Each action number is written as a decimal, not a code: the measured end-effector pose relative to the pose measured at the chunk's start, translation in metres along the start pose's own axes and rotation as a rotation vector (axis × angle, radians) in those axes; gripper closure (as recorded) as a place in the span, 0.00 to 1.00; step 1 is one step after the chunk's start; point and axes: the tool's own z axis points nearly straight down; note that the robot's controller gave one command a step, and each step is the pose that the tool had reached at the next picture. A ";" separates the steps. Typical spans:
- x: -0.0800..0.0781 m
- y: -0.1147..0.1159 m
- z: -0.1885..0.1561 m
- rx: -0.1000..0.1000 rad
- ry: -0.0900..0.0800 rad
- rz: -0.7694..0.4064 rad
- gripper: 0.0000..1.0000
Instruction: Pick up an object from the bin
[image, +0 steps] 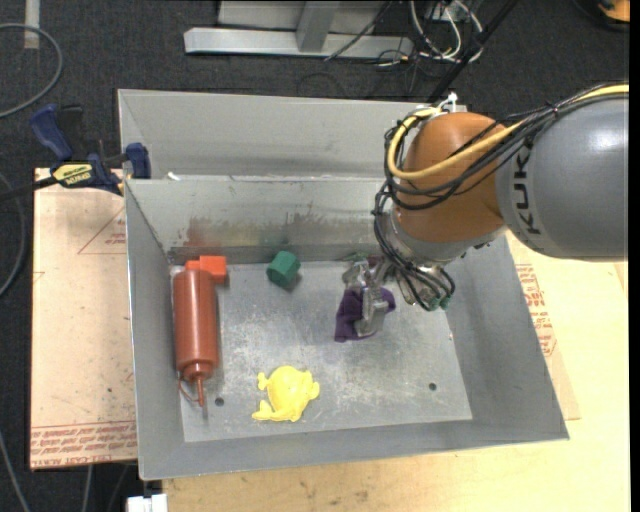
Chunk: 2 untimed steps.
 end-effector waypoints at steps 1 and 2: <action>0.000 0.000 -0.001 0.000 0.001 0.001 1.00; -0.005 0.002 -0.042 0.001 -0.007 -0.010 1.00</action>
Offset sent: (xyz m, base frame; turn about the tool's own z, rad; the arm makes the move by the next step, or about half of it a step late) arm 0.0094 0.0124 -0.0267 -0.0865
